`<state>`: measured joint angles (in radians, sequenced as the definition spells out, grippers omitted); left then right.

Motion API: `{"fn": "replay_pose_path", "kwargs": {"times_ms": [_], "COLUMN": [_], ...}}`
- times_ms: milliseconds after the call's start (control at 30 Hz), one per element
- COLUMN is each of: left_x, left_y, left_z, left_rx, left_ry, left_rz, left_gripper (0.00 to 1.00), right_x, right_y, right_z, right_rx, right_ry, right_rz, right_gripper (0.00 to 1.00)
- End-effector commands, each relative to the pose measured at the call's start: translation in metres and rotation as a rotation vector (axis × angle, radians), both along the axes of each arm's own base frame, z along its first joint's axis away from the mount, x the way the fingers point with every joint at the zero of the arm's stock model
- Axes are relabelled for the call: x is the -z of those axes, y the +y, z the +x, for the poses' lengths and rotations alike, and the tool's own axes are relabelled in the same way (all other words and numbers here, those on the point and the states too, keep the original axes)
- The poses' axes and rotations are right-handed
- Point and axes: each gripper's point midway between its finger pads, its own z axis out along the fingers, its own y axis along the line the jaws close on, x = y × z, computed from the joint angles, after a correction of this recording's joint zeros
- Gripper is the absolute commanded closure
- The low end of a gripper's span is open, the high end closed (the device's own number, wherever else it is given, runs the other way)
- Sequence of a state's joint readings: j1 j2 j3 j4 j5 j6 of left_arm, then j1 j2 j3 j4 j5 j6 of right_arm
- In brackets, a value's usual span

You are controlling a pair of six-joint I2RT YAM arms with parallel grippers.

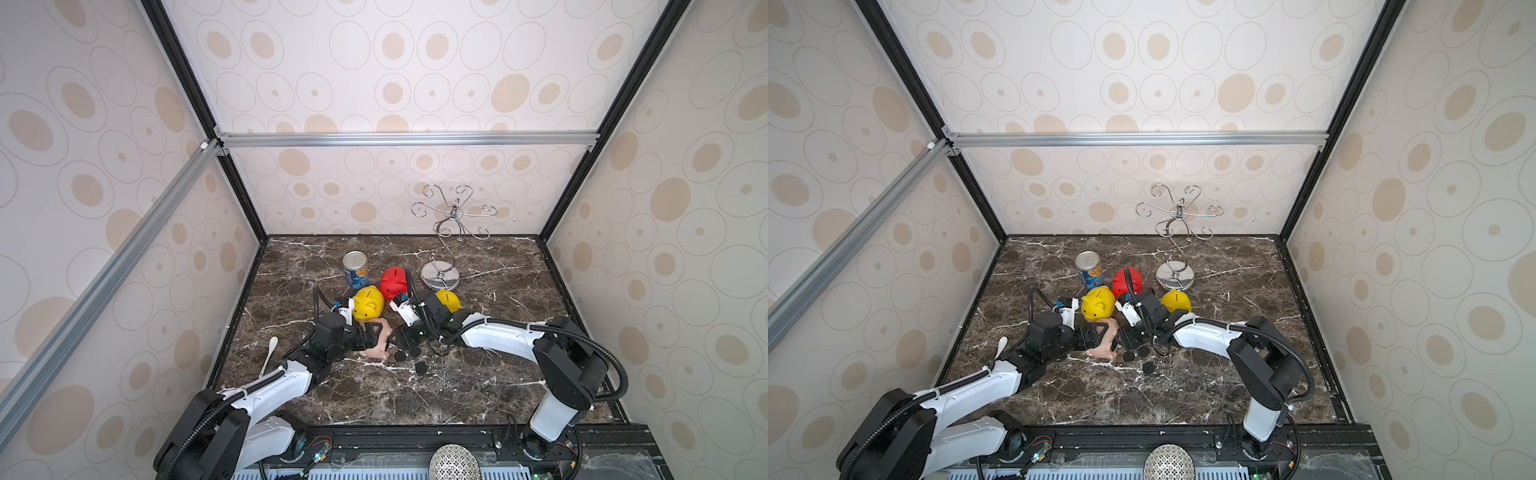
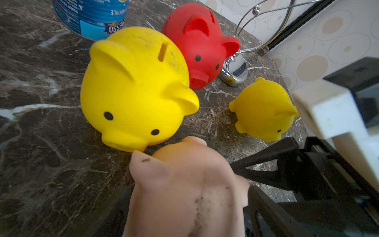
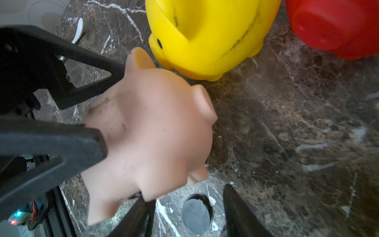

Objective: Open piggy banks
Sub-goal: Adjust the piggy bank at the center of the board.

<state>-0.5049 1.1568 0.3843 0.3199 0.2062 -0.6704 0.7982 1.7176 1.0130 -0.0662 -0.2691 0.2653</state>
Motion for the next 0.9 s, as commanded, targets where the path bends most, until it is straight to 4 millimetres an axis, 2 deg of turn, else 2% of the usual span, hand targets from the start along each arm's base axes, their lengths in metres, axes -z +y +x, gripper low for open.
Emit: {"fn": "replay_pose_path", "kwargs": {"times_ms": [0, 200, 400, 533, 633, 700, 867], "left_x": [0.005, 0.018, 0.022, 0.023, 0.024, 0.023, 0.021], "left_y": [0.002, 0.005, 0.008, 0.010, 0.011, 0.012, 0.014], "left_z": [0.001, -0.007, -0.009, -0.010, -0.010, -0.010, -0.009], "left_rx": [-0.018, -0.010, -0.024, -0.032, -0.042, -0.056, -0.067], "left_ry": [0.005, 0.019, 0.023, 0.026, 0.026, 0.026, 0.022], "left_rz": [0.026, 0.030, 0.027, 0.030, 0.027, 0.018, 0.018], "left_gripper": [0.12, 0.15, 0.16, 0.17, 0.17, 0.17, 0.17], "right_x": [0.001, -0.006, -0.015, -0.019, -0.017, -0.020, -0.015], "right_y": [-0.009, -0.014, -0.019, -0.024, -0.015, -0.003, 0.010], "right_z": [0.000, -0.008, -0.010, -0.013, -0.020, -0.022, -0.024], "right_rx": [0.031, 0.037, 0.076, 0.203, 0.248, 0.242, 0.227], "right_ry": [0.024, 0.068, 0.085, 0.166, 0.271, 0.325, 0.371], "right_rz": [-0.006, 0.048, 0.084, 0.164, 0.277, 0.395, 0.517], "right_gripper": [0.47, 0.47, 0.49, 0.62, 0.76, 0.80, 0.81]}}
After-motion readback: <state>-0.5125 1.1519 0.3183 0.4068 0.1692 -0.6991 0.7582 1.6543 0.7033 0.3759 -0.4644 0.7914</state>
